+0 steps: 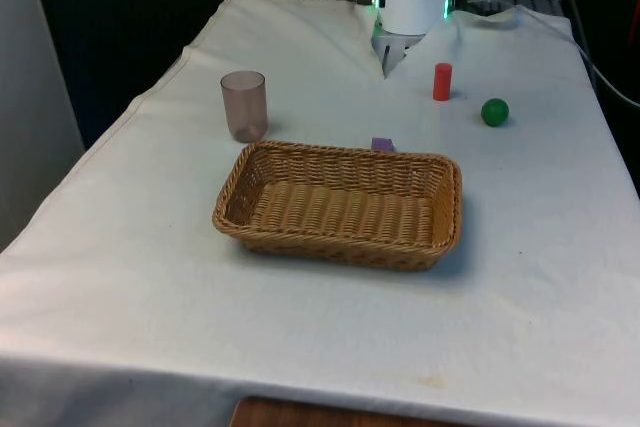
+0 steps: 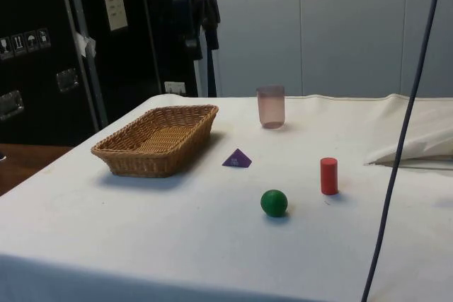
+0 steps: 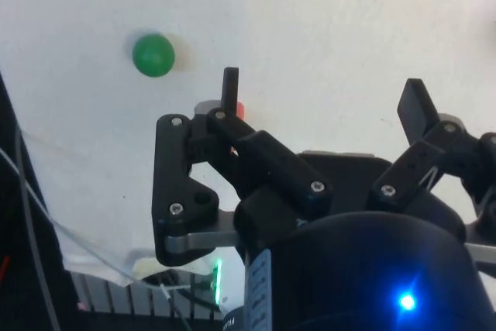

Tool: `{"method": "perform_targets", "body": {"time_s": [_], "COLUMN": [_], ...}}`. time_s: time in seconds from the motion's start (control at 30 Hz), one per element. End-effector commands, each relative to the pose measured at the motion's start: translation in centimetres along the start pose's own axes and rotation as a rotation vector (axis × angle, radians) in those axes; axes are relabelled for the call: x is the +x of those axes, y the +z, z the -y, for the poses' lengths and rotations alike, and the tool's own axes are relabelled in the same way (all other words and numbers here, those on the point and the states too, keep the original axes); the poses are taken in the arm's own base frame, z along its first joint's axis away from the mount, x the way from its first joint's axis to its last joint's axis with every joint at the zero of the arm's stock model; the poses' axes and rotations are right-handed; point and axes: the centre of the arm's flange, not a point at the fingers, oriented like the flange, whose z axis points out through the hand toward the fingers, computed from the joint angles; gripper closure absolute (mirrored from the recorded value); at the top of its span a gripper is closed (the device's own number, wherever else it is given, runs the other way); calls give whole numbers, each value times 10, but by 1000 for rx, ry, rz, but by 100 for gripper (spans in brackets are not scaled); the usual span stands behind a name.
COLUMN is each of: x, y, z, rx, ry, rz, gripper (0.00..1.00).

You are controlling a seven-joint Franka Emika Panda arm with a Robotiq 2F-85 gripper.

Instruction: Pick up the triangular block and place it into the basket.

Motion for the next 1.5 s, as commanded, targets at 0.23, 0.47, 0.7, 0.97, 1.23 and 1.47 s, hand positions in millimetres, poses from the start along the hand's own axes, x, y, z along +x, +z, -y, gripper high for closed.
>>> {"method": "perform_targets", "body": {"time_s": [0.23,0.47,0.7,0.97,1.23,1.47], "x": [-14,-25,-33,-40,-42,-41], "y": [26,43,61,87,109,131], "z": [-2,-7,-15,-27,-32,-37], "rx": [-8,-5,-2,-3,-9,-24], "ry": [6,10,17,32,40,48], "rz": [-42,-64,-74,-81,-87,-80], "gripper": [0,0,0,0,0,0]}}
